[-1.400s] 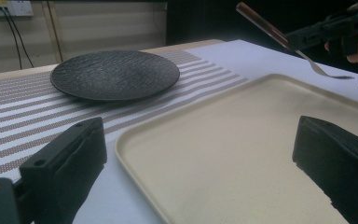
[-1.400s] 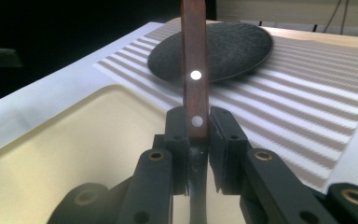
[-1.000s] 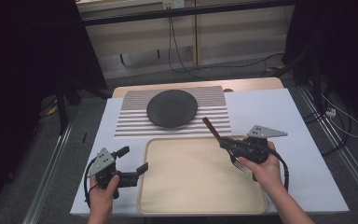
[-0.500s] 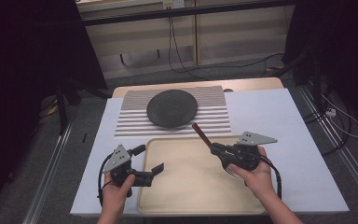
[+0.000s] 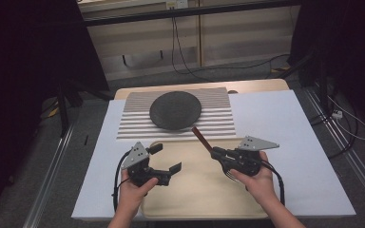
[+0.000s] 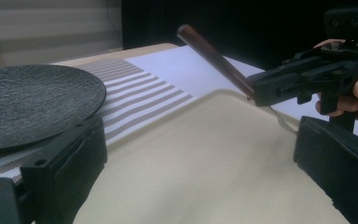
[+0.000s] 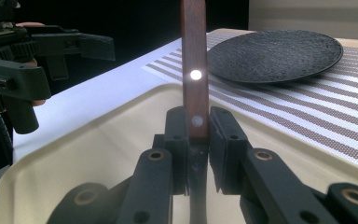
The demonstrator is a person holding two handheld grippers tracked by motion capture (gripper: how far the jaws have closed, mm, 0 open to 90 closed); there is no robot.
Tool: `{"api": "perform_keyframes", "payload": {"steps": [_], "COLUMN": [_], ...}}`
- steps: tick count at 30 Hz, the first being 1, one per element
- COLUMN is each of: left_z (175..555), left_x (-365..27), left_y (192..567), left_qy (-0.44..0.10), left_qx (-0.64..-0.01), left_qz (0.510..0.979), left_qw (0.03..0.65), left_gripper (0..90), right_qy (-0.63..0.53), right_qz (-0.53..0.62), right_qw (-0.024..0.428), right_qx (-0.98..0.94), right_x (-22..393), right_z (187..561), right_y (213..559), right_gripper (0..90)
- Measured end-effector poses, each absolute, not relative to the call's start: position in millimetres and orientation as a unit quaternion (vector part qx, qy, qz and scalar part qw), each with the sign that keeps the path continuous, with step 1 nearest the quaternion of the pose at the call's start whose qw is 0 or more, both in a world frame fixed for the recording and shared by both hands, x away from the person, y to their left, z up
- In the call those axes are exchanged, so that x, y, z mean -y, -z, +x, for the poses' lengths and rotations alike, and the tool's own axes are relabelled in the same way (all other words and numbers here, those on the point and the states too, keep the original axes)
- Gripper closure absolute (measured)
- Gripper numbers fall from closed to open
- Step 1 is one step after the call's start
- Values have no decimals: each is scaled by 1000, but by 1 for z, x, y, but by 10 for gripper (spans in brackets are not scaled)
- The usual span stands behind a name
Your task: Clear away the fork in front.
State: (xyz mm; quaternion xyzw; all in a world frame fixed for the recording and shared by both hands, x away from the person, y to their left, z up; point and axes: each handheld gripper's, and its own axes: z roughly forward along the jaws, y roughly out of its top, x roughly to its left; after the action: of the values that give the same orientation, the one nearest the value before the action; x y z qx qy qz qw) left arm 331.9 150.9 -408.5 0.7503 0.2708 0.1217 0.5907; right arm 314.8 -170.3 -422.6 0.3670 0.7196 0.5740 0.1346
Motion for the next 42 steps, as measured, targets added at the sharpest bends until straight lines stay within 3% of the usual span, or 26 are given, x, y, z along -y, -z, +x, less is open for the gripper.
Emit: {"api": "perform_keyframes", "payload": {"steps": [12,22,28,30,33,35,37,42], "left_z": [343,353,354,355,355,355,356,357], "left_x": [-124,-110,-99,-99,-101,-106,-111,-131], "left_y": [410,414,412,413,411,409,405,397], "left_qy": [-96,-56,-35,-35,-11,7,15,15], "left_qx": [-274,-300,-300,-298,-301,-303,-305,-310], "left_qz": [744,732,723,719,712,713,705,707], "left_qw": [602,609,621,627,634,633,640,636], "left_gripper": [84,225,414,583,744,787,802,809], "right_qy": [-573,-572,-573,-574,-575,-574,-577,-579], "right_qz": [354,345,339,337,334,324,332,333], "right_qw": [130,126,122,124,124,127,118,125], "right_qx": [-728,-734,-736,-736,-737,-741,-737,-734], "right_x": [156,148,141,139,136,135,136,147], "right_z": [314,313,313,312,311,311,311,309], "right_y": [426,427,427,427,428,428,428,428], "right_gripper": [784,784,784,783,780,760,670,551]}}
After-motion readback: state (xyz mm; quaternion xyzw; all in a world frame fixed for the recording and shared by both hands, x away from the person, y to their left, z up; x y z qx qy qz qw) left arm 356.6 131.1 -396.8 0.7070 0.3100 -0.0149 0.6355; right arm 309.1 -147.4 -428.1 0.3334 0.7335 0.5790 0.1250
